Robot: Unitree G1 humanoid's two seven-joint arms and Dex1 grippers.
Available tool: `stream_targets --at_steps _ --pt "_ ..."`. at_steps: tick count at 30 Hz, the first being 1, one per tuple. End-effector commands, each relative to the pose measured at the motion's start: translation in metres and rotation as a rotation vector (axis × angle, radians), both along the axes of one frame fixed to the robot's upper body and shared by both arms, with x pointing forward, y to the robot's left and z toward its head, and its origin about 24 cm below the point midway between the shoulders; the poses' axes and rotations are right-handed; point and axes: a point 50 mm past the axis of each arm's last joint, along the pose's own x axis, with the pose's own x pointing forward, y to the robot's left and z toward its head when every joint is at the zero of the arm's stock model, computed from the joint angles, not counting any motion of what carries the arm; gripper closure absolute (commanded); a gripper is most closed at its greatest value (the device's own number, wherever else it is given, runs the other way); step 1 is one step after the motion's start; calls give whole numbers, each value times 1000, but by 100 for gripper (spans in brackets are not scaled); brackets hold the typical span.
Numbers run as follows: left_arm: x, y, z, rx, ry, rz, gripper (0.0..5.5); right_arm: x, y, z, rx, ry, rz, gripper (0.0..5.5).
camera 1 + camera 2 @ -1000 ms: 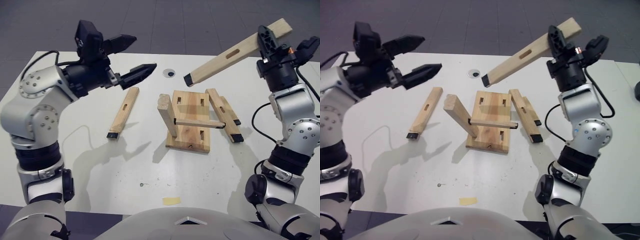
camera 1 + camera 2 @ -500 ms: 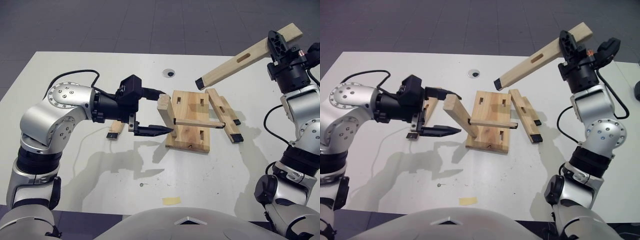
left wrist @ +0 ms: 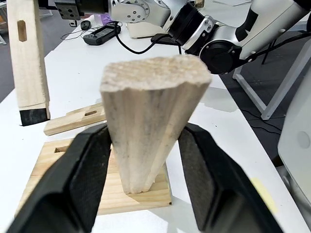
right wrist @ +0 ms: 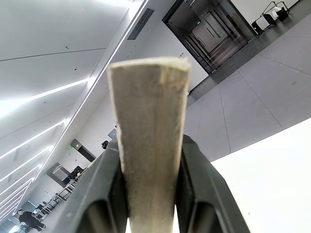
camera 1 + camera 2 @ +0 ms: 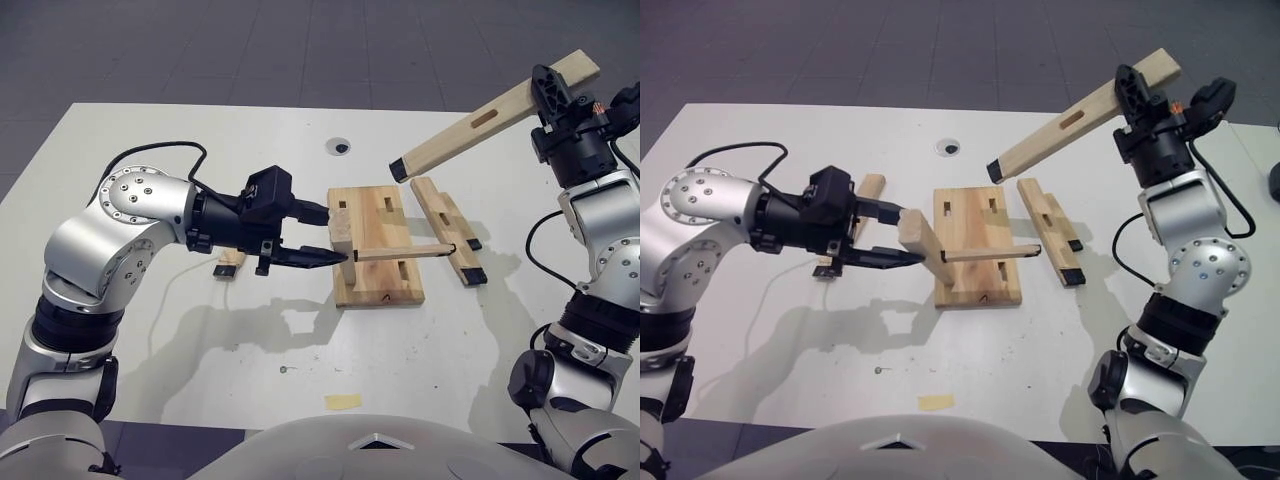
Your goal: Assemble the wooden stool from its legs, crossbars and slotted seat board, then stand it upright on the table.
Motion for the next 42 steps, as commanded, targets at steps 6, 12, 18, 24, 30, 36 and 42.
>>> stream_targets --at_steps 6,12,18,24,30,36,42 --pt "18 3 -38 10 -31 337 347 -3 11 4 -261 -72 -24 449" --pt "29 5 -46 45 -90 476 347 -3 18 12 -406 -149 -51 449" --pt "29 -4 -41 7 -94 484 347 -4 39 2 -604 -196 -43 449" --pt "34 -6 -45 5 -73 489 347 -4 58 -12 -748 -250 -18 450" --pt "32 -4 -52 11 -53 499 347 -4 65 -27 -757 -246 2 450" --pt "22 -5 -61 12 -21 479 347 -2 67 -33 -756 -240 13 450" --pt "17 -6 -66 17 -4 475 347 4 75 -36 -763 -251 37 450"
